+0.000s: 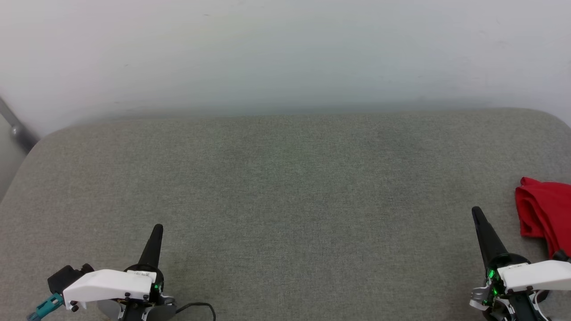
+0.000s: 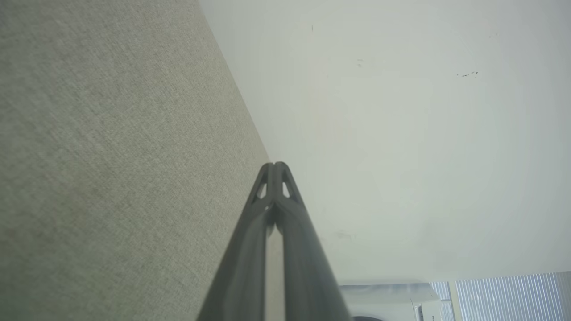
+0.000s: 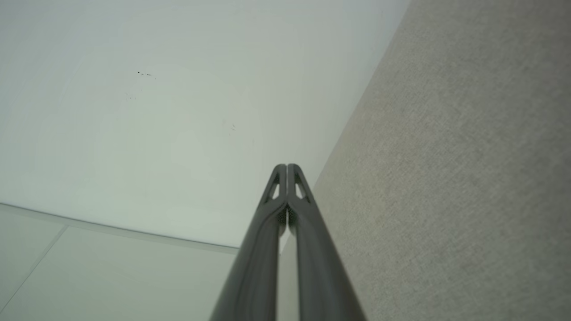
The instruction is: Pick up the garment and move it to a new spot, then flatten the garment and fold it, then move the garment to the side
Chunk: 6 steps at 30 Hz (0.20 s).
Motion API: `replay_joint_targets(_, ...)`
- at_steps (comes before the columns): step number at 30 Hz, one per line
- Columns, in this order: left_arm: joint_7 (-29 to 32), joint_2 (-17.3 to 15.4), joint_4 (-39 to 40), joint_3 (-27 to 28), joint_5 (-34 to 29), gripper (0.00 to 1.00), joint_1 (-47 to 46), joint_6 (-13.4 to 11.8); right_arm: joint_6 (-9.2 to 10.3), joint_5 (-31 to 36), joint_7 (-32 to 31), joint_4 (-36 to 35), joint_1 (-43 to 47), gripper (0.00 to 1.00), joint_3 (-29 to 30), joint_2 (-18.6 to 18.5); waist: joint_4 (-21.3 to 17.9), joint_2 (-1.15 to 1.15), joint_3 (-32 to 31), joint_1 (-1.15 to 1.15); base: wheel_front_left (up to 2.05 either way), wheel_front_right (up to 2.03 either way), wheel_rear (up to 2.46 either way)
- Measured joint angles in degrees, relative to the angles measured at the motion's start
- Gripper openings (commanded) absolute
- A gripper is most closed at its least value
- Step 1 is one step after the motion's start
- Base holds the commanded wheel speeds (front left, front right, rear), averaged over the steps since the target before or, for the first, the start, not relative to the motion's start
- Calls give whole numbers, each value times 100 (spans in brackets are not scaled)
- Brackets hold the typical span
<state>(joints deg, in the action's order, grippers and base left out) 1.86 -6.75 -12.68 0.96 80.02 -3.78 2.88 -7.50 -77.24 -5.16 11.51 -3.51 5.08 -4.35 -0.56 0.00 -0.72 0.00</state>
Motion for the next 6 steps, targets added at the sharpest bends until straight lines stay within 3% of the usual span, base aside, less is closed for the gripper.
replay_joint_targets(6,64,48,-23,105,219,0,-19,76,0,-264,-41,48,-33,0,26,27,9,0,14,0,0,0,0)
